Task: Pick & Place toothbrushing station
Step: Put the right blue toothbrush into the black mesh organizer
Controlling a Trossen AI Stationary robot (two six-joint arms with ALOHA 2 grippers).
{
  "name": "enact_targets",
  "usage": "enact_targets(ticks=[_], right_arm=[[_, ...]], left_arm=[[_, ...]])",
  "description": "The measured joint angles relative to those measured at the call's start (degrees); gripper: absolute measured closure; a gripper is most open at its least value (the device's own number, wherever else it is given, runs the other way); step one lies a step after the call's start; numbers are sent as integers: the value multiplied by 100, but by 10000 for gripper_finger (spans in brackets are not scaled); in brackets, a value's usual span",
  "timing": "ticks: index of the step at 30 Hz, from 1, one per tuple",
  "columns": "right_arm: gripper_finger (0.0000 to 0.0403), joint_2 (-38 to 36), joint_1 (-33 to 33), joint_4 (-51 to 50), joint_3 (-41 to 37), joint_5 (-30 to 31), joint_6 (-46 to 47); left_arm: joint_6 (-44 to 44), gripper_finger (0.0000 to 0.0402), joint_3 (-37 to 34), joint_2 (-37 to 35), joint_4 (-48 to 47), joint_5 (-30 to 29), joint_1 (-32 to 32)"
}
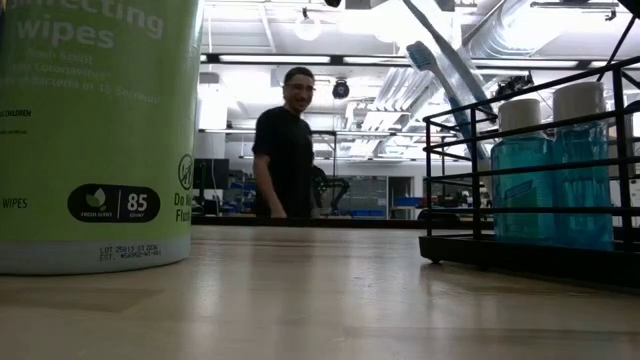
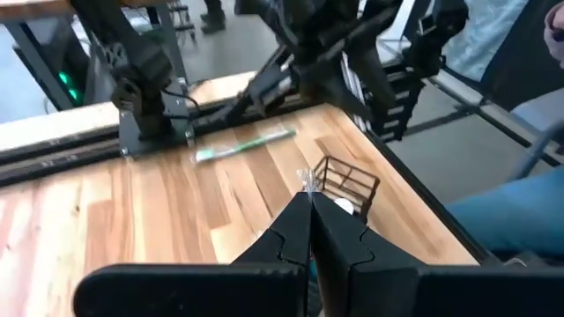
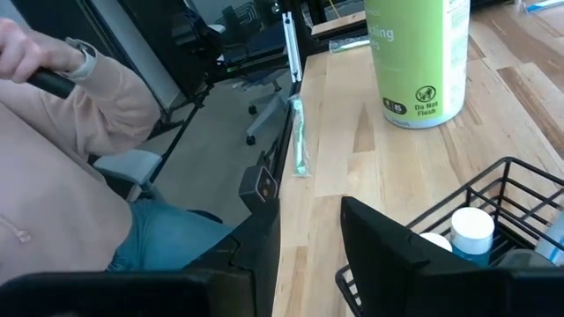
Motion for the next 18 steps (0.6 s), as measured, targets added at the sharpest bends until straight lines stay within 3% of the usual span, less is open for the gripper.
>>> enact_targets(ticks=[9, 18], right_arm=[[290, 0, 0, -2, 0, 0, 0], [290, 0, 0, -7, 0, 0, -2]], left_arm=[[-29, 401, 3, 25, -112, -482, -332], [-214, 401, -7, 88, -313, -515, -573]])
